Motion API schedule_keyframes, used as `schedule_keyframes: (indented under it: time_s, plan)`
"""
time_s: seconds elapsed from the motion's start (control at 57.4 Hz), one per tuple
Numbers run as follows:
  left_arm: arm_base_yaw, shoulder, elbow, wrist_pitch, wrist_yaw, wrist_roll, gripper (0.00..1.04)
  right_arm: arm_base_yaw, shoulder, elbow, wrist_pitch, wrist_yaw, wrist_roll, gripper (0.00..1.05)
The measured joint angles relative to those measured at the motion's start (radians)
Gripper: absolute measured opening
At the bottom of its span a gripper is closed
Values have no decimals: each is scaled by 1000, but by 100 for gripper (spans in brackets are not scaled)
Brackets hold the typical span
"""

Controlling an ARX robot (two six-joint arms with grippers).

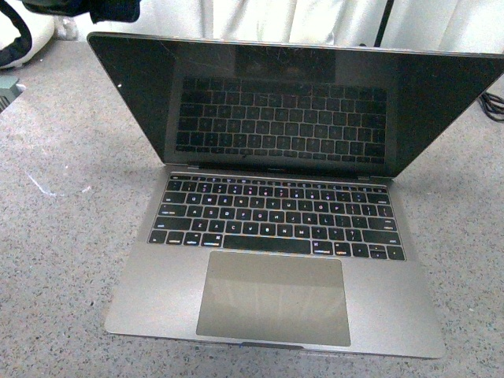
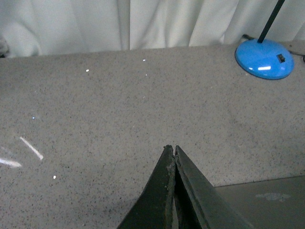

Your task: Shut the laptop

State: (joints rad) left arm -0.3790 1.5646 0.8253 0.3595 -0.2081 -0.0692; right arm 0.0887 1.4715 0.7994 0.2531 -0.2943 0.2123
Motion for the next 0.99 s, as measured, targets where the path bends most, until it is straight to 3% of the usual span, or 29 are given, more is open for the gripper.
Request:
schedule_keyframes:
  time_s: [0.209,0.366,0.522,0.679,0.836,0.905,0.993]
  plan:
    - [27,-5,-56,-9,11,-21,4,24,37,-28,-105,-122,115,1]
    - [28,-38,-130,-20,9,-40,4,40,45,-97,-103,-178,220,1]
    - [50,-28,-256,-52,-38,-84,4,53,63,-256,-76,-229,419,1]
    - [54,-11,-320,-68,-35,-128,4,63,132,-349,-51,-252,504,1]
    - [60,-13,-346,-36,-23,-167,4,76,141,-402,-14,-204,512,1]
    - [69,-25,-355,-8,-6,-180,4,84,108,-412,13,-118,480,1]
    - [104,-93,-375,85,18,-211,4,105,-11,-431,87,77,353,1]
